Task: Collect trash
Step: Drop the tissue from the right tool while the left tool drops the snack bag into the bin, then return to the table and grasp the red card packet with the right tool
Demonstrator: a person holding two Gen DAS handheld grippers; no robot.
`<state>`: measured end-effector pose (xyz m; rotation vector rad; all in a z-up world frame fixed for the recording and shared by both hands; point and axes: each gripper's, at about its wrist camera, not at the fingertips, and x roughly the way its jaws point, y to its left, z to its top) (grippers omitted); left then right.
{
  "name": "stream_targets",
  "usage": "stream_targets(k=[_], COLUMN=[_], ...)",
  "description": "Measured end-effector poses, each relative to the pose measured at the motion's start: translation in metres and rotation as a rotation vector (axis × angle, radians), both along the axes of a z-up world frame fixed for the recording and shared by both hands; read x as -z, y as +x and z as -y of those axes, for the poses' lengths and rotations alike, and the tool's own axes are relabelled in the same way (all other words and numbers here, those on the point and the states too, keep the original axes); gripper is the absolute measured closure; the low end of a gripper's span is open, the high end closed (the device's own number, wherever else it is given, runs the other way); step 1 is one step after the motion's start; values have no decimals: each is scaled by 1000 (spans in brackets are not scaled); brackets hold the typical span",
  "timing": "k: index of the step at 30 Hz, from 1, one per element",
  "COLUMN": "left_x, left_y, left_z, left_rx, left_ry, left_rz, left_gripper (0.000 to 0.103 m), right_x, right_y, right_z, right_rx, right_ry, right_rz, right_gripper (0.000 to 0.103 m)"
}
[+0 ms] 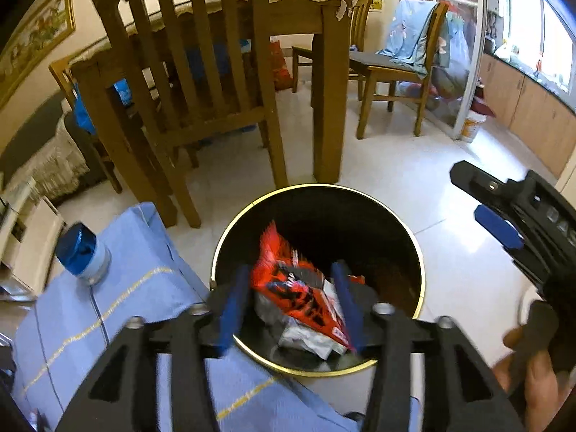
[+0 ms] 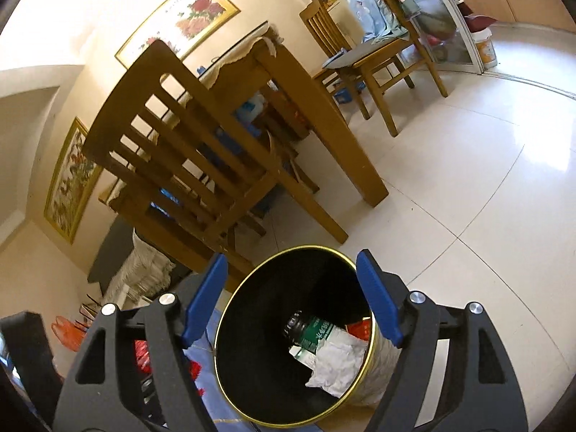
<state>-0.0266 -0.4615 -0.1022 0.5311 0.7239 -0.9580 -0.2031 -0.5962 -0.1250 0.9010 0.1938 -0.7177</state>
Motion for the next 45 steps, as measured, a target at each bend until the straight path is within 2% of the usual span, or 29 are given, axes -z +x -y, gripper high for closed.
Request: stream_targets(k=[5,9,13,15,16,19,20,22,26,28,29,30,32,34,37,38,39,40,42,45], left_x=[1,-1,-2,0,2,5,6,8,18,22,25,26,29,32,33,33,35,35,35,32], left_y=[-8,-2,-4,-9,-11,-8,-3,7,31,37,41,44,52,62,69,71,71,71,72,70], left_z=[-2,-24,-72,-106,-128,-184,-202,-240,-325,-362,-384,-400,-433,-467,-504,-512,-519,-525,-536,-536], left_rx=[20,-14,-47,-64,-73,-142,-172,-245,-408,-478,-519,-552,-623,-688,-758,-772,-786,-799,-802,-794], left_ry=[4,1,-17,-26,-23,-22,-26,-38,-48,-48,-50,-51,-55,-69,-105,-114,-124,-140,-205,-220], left_rz=[44,36,-5,-8,-3,11,4,-12,-60,-57,-55,-50,-48,-70,-91,-93,-94,-103,-139,-123], left_gripper=[45,41,31,22,21,17,13,10,8,8,7,7,7,7,7,7,7,7,7,7], right_x=[1,3,2,-1,-3,-8,-10,-12,-16,-16,-16,-15,-7,4,16,24,27,33,39,44], right_y=[0,6,21,32,38,67,76,102,144,156,161,168,183,204,241,258,269,284,304,331], right_z=[4,4,-5,-12,-16,-36,-44,-70,-135,-167,-182,-203,-239,-269,-305,-316,-322,-331,-345,-358], right_rx=[-2,-18,-70,-113,-136,-257,-297,-427,-693,-801,-858,-941,-1098,-1203,-1264,-1269,-1270,-1275,-1274,-1255], right_ry=[2,9,-11,-40,-57,-120,-138,-197,-313,-324,-301,-230,-32,166,380,479,539,615,670,693], right_rz=[-3,-24,-65,-86,-98,-154,-170,-213,-277,-303,-296,-246,-113,-12,47,54,57,65,53,11], right_gripper=[27,25,24,23,23,22,22,21,12,9,9,8,8,8,9,11,19,22,28,34])
